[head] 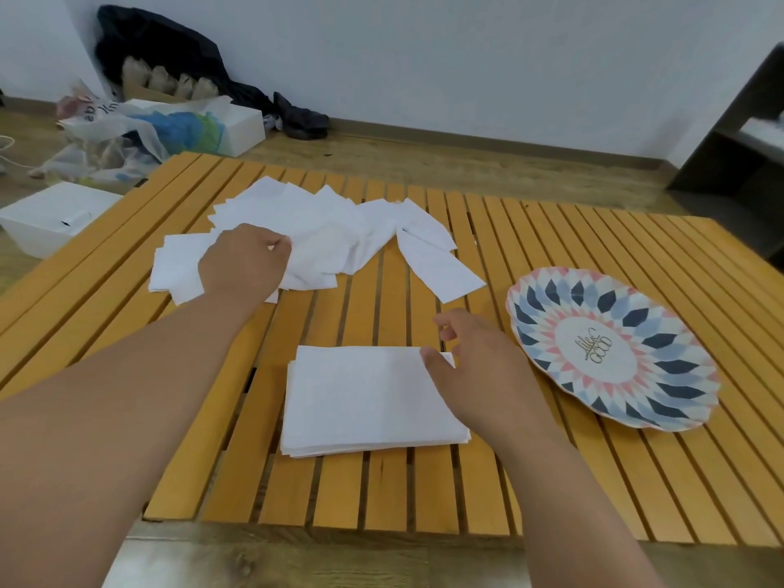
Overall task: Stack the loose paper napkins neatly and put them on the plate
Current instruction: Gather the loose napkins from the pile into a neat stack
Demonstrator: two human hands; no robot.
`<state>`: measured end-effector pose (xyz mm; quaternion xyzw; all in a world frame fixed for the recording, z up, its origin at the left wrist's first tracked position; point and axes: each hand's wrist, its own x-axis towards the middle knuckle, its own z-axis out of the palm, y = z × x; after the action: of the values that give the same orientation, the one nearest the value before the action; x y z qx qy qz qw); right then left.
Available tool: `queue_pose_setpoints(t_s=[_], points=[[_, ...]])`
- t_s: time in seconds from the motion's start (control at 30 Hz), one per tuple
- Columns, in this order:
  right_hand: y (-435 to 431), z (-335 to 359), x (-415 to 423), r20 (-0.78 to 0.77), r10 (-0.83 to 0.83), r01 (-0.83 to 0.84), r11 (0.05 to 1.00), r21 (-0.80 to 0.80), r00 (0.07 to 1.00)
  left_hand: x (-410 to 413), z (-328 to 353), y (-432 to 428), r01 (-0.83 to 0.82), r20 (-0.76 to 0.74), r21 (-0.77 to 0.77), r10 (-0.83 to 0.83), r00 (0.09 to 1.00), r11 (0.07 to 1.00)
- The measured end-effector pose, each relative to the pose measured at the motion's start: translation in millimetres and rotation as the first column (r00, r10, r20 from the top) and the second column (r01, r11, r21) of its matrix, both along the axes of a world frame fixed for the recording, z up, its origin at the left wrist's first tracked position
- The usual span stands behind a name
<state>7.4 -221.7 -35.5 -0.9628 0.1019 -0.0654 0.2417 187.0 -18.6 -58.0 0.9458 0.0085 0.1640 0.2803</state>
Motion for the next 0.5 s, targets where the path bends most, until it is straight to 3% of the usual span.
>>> queue_pose_setpoints(t_s=[0.13, 0.27, 0.37, 0.5], points=[[2, 2, -2, 0.040, -0.009, 0.006, 0.998, 0.056, 0.999, -13, 22, 4, -0.025, 0.206, -0.134, 0.052, 0.977, 0.991], [4, 5, -6, 0.098, -0.064, 0.035, 0.961, 0.274, 0.993, -60, 68, 0, 0.155, 0.377, -0.372, -0.004, 0.926, 0.915], [8, 13, -14, 0.092, -0.117, 0.049, 0.839, 0.542, 0.989, -116, 90, -6, 0.253, 0.249, -0.682, -0.108, 0.962, 0.686], [15, 21, -26, -0.027, -0.034, 0.041, 0.536, 0.843, 0.999, -171, 83, -3, 0.070, 0.005, -0.970, -0.265, 0.964, 0.234]])
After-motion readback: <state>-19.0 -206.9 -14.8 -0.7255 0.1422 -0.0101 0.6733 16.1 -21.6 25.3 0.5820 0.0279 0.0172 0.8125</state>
